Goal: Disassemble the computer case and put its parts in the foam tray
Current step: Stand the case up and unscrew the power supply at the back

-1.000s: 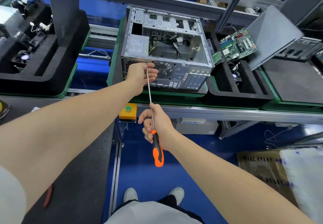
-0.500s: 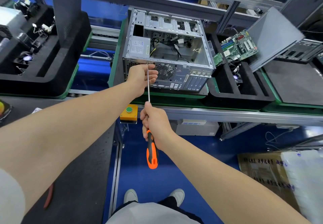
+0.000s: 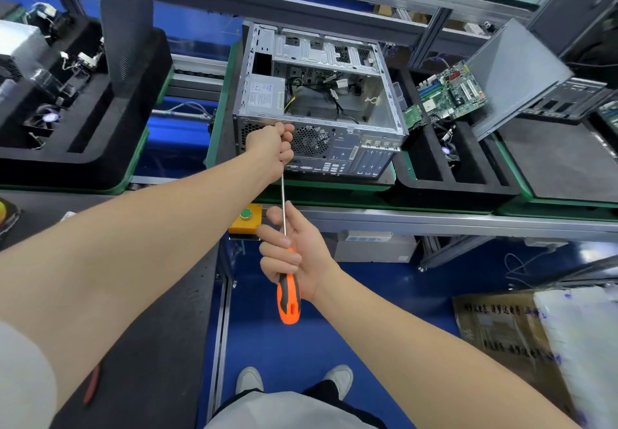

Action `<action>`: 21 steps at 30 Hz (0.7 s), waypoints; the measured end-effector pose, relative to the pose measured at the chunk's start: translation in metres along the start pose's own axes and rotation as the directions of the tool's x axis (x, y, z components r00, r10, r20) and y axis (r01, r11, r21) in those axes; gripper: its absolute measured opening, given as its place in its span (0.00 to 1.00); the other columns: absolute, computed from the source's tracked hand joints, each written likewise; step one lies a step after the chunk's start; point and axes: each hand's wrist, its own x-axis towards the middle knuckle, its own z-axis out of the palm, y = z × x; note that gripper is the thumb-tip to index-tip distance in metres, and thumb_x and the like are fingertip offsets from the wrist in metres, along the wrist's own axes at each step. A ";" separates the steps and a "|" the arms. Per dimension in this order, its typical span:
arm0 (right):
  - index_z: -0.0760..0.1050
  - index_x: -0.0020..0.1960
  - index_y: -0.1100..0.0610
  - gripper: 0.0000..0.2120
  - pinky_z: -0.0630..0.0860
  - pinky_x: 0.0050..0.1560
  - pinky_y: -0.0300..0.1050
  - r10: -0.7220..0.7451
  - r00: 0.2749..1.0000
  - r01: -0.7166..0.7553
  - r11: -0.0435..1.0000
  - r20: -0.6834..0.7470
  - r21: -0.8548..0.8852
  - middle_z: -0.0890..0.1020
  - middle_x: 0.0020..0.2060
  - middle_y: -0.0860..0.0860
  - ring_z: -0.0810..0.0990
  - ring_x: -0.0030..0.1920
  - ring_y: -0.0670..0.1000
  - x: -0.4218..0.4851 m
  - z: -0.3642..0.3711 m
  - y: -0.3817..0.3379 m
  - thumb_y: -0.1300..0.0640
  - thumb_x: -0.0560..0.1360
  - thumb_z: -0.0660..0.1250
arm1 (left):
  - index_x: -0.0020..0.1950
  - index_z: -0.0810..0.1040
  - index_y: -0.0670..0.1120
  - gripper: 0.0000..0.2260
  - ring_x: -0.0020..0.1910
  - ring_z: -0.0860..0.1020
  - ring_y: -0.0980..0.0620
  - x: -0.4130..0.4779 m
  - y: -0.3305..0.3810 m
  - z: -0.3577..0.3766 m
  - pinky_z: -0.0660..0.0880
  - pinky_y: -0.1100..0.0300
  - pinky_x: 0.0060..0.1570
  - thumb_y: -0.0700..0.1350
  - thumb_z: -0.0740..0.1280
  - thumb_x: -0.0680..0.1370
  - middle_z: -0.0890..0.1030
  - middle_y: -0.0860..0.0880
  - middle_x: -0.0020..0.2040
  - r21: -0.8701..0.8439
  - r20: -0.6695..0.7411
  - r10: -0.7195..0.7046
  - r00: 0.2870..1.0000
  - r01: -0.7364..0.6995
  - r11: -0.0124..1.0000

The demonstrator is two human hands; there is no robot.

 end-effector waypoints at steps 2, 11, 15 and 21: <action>0.71 0.43 0.55 0.23 0.60 0.18 0.37 -0.002 1.000 0.002 1.000 -0.010 -0.002 0.62 0.25 0.47 0.60 0.19 0.45 0.001 0.003 -0.001 0.40 0.88 0.55 | 0.49 0.77 0.40 0.13 0.20 0.59 0.58 -0.001 0.001 0.000 0.55 0.66 0.19 0.42 0.56 0.88 0.71 0.49 0.34 -0.008 0.002 0.000 1.000 0.000 1.000; 0.67 0.36 0.52 0.27 0.54 0.20 0.38 -0.179 0.853 -0.016 0.930 -0.491 -0.366 0.62 0.26 0.48 0.57 0.22 0.46 0.011 0.037 0.004 0.36 0.86 0.55 | 0.50 0.77 0.39 0.13 0.19 0.60 0.58 0.006 0.002 -0.006 0.56 0.66 0.18 0.42 0.57 0.87 0.71 0.49 0.34 -0.005 0.035 -0.015 0.999 0.015 1.000; 0.68 0.43 0.54 0.22 0.59 0.24 0.37 -0.327 0.715 -0.154 0.789 -0.618 -0.595 0.67 0.26 0.50 0.61 0.21 0.49 0.018 0.038 0.006 0.39 0.87 0.53 | 0.49 0.77 0.40 0.14 0.18 0.59 0.58 0.008 -0.001 -0.006 0.56 0.65 0.18 0.43 0.56 0.88 0.71 0.49 0.33 -0.004 0.038 -0.015 0.999 0.015 1.000; 0.72 0.44 0.55 0.26 0.69 0.29 0.42 -0.477 0.648 -0.246 0.608 -0.594 -0.755 0.75 0.32 0.53 0.71 0.27 0.53 0.020 0.018 0.001 0.37 0.87 0.51 | 0.48 0.76 0.43 0.13 0.19 0.57 0.58 0.006 -0.003 0.000 0.53 0.65 0.18 0.44 0.55 0.87 0.69 0.51 0.32 0.039 -0.003 -0.034 0.999 0.034 0.999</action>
